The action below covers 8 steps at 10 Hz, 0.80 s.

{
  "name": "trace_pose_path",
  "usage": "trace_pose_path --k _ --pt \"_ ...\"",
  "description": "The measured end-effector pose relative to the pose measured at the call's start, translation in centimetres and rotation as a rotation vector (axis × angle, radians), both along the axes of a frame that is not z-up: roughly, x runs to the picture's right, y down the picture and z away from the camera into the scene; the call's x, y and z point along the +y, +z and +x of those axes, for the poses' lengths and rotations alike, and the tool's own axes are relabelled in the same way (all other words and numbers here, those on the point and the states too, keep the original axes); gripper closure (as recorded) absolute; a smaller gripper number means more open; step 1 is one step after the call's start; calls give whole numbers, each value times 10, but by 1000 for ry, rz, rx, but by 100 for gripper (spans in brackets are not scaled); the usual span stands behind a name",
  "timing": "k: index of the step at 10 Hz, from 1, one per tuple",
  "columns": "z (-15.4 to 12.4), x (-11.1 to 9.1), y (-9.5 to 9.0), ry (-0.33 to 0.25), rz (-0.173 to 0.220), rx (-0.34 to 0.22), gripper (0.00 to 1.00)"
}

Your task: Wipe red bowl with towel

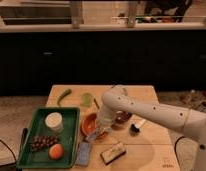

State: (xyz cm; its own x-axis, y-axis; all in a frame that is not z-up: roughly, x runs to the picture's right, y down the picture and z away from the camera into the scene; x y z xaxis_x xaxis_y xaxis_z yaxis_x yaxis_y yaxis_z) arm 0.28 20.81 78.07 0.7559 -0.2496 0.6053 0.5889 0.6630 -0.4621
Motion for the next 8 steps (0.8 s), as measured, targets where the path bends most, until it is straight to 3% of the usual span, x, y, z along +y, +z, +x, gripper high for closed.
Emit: trace_pose_path --k 3,8 --pt "2 -23 5 17 44 28 100" --pt "-34 -64 27 -26 101 26 100"
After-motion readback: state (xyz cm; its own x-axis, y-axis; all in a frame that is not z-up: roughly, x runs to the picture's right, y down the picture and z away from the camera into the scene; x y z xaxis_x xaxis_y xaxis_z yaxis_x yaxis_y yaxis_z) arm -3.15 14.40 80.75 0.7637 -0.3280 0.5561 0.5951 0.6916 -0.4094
